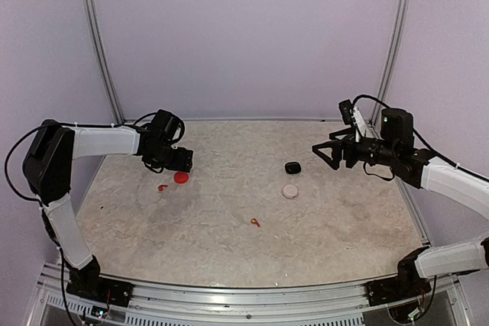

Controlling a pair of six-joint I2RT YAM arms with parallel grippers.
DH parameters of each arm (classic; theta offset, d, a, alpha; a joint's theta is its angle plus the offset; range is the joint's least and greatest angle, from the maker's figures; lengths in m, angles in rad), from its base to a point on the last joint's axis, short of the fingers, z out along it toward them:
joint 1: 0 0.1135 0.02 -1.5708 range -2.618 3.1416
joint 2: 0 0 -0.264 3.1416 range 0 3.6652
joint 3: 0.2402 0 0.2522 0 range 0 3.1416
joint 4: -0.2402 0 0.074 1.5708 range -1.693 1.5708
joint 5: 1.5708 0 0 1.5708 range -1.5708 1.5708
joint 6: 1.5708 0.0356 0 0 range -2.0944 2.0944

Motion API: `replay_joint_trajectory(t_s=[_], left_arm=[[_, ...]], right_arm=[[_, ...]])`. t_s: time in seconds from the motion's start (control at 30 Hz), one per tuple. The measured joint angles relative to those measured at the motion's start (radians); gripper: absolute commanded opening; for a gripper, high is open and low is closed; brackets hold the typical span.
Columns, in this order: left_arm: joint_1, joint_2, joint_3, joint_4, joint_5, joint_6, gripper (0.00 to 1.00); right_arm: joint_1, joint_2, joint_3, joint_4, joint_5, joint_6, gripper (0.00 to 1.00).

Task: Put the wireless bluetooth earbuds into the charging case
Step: Pick up the charging case from the center of the board, then pass from the left arm to the right

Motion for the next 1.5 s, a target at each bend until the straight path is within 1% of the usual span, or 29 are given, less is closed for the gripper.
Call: replay_joint_trajectory(t_s=[0.17, 0.27, 0.37, 0.6, 0.67, 0.77, 0.93, 1.1, 1.3, 1.4, 1.5], left_arm=[[0.032, 0.047, 0.012, -0.026, 0.044, 0.042, 0.84], [0.042, 0.075, 0.026, -0.04, 0.066, 0.058, 0.81], [0.052, 0.108, 0.048, -0.045, 0.092, 0.076, 0.78], [0.072, 0.164, 0.094, -0.06, 0.132, 0.101, 0.67], [0.073, 0.177, 0.096, -0.061, 0.136, 0.102, 0.64], [0.072, 0.194, 0.097, -0.066, 0.136, 0.106, 0.61], [0.074, 0.195, 0.097, -0.068, 0.137, 0.108, 0.49], [0.076, 0.195, 0.098, -0.068, 0.15, 0.108, 0.4], [0.069, 0.19, 0.098, -0.068, 0.183, 0.09, 0.32], [0.038, 0.179, 0.098, -0.086, 0.234, 0.049, 0.25], [-0.012, 0.165, 0.099, -0.111, 0.284, -0.009, 0.24]], right_arm=[[0.0, 0.019, 0.0, 0.019, -0.119, -0.031, 0.99], [0.001, 0.024, 0.0, 0.02, -0.157, -0.047, 0.98], [0.003, 0.023, 0.0, 0.029, -0.183, -0.061, 0.96], [0.022, 0.013, -0.004, 0.035, -0.195, -0.08, 0.96], [0.031, 0.013, -0.004, 0.033, -0.182, -0.082, 0.99], [0.036, 0.018, -0.003, 0.028, -0.14, -0.082, 0.99], [0.041, 0.034, -0.002, 0.02, 0.025, 0.008, 1.0], [0.041, 0.013, -0.01, 0.033, 0.056, 0.019, 0.99], [0.058, -0.011, -0.017, 0.034, 0.063, -0.063, 1.0], [0.103, -0.02, -0.019, 0.031, 0.084, -0.138, 1.0], [0.172, -0.031, -0.02, 0.029, 0.115, -0.211, 0.99]])
